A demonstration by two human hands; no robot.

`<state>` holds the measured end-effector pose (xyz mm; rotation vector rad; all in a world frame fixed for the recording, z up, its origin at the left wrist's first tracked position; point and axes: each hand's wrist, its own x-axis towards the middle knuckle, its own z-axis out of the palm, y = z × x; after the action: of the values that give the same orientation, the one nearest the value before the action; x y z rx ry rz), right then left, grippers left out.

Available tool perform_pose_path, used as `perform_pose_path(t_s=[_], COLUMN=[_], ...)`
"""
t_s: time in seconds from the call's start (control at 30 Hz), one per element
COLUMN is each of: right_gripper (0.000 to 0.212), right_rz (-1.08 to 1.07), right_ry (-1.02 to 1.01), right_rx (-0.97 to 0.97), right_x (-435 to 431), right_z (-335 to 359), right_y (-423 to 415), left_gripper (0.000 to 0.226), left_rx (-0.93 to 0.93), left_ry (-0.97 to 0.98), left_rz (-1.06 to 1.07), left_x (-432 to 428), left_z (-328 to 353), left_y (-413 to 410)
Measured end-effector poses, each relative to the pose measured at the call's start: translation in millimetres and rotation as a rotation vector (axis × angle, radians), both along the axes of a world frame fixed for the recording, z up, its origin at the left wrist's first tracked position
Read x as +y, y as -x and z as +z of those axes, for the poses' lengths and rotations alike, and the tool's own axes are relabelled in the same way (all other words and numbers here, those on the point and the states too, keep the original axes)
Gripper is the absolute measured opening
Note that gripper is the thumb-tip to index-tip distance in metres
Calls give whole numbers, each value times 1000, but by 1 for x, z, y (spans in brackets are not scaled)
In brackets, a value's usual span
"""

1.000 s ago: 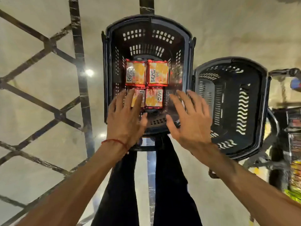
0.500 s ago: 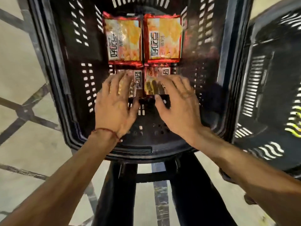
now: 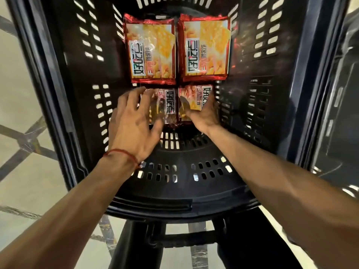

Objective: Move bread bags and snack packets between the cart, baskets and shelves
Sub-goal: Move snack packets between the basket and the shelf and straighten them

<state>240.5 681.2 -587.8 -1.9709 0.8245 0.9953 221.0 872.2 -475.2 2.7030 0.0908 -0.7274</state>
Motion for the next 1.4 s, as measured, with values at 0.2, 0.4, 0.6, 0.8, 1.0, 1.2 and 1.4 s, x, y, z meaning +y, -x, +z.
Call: perform_pose_path(t_s=[0.2,0.4,0.6,0.8,1.0,1.2,1.4], right_gripper=[85,48,87,73,68,69,54], right_rz=[-84,-97,7,69,192,280,137], right_ry=[22,83,134,59,91,153,74], right_rx=[3,-18,-46,-77,-91,-170,-325], right_x=[-3,-10,-6,-9,-1,-18,-36], right_z=[-4,1,4,14,45,102,119], right_y=[-3,-3,10,17,23,31,18], left_gripper=[58,57,57,56,58,56,55], left_rx=[-8,4,27,28,43,67,166], left_ry=[0,20,12,13,34,32,123], left_rz=[24,44,49,57,74,93,344], left_x=[-1,0,-1,-3,-1,-9,-27], left_z=[1,3,4,1,2,9,-13], left_y=[5,7,7,11,17,16,13])
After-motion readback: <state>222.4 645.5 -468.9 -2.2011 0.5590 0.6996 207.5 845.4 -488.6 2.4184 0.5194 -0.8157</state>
